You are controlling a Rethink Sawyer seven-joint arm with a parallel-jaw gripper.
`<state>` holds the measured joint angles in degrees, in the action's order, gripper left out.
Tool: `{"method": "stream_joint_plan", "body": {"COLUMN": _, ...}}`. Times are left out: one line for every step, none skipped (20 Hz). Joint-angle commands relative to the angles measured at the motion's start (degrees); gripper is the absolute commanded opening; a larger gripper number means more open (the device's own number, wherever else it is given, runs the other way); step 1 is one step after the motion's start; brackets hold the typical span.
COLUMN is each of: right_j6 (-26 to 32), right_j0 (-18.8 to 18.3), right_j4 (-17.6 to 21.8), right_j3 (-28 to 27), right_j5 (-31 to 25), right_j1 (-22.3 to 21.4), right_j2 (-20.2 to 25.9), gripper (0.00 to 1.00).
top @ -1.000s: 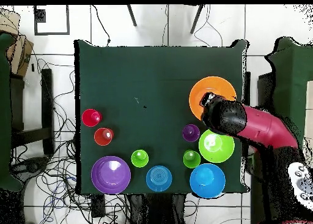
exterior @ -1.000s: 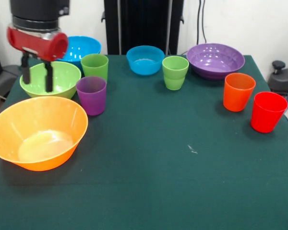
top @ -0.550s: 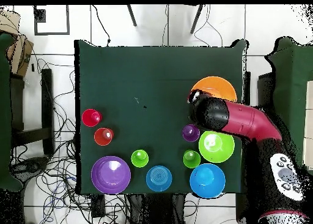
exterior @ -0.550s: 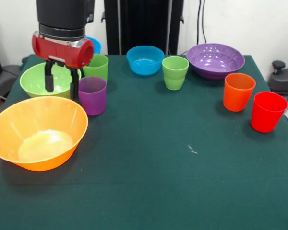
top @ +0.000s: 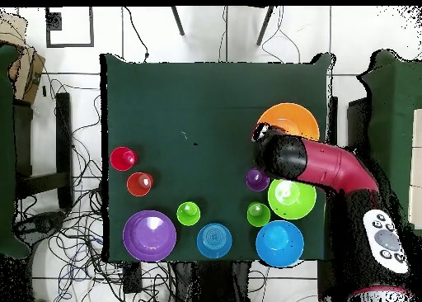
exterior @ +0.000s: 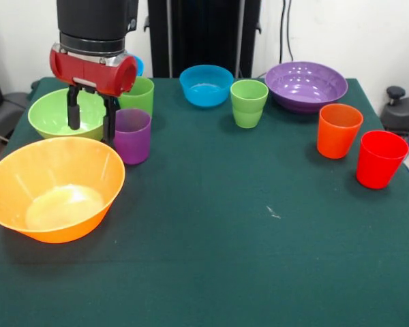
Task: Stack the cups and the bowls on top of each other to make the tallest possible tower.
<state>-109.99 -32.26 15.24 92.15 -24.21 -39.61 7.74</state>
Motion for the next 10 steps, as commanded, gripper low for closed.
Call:
{"method": "stream_joint_plan", "body": {"right_j6": 0.7, "right_j0": -2.2, "right_j4": 4.4, "right_j3": 10.5, "right_j5": 7.5, "right_j1": -1.3, "right_j2": 5.9, "gripper": 1.00}}
{"method": "stream_joint_plan", "body": {"right_j6": 0.6, "right_j0": -2.2, "right_j4": 4.6, "right_j3": 11.1, "right_j5": 8.0, "right_j1": -1.5, "right_j2": 5.7, "gripper": 1.00}}
{"method": "stream_joint_plan", "body": {"right_j6": 0.5, "right_j0": -2.2, "right_j4": 4.9, "right_j3": 11.6, "right_j5": 8.5, "right_j1": -1.7, "right_j2": 5.5, "gripper": 1.00}}
{"method": "stream_joint_plan", "body": {"right_j6": 0.2, "right_j0": -2.2, "right_j4": 5.0, "right_j3": 12.2, "right_j5": 9.1, "right_j1": -1.5, "right_j2": 5.3, "gripper": 1.00}}
{"method": "stream_joint_plan", "body": {"right_j6": 0.2, "right_j0": -2.1, "right_j4": 5.0, "right_j3": 12.1, "right_j5": 9.1, "right_j1": -1.5, "right_j2": 5.1, "gripper": 1.00}}
{"method": "stream_joint_plan", "body": {"right_j6": -0.2, "right_j0": -1.9, "right_j4": 5.2, "right_j3": 12.8, "right_j5": 9.7, "right_j1": -1.7, "right_j2": 4.7, "gripper": 1.00}}
{"method": "stream_joint_plan", "body": {"right_j6": -0.5, "right_j0": -1.6, "right_j4": 5.5, "right_j3": 13.6, "right_j5": 10.3, "right_j1": -1.9, "right_j2": 4.3, "gripper": 1.00}}
{"method": "stream_joint_plan", "body": {"right_j6": -0.7, "right_j0": -1.4, "right_j4": 5.4, "right_j3": 13.8, "right_j5": 10.4, "right_j1": -2.0, "right_j2": 4.1, "gripper": 1.00}}
{"method": "stream_joint_plan", "body": {"right_j6": -1.1, "right_j0": -1.2, "right_j4": 5.4, "right_j3": 14.2, "right_j5": 11.0, "right_j1": -1.9, "right_j2": 3.8, "gripper": 1.00}}
{"method": "stream_joint_plan", "body": {"right_j6": -1.5, "right_j0": -1.1, "right_j4": 5.5, "right_j3": 14.8, "right_j5": 11.6, "right_j1": -2.0, "right_j2": 3.6, "gripper": 1.00}}
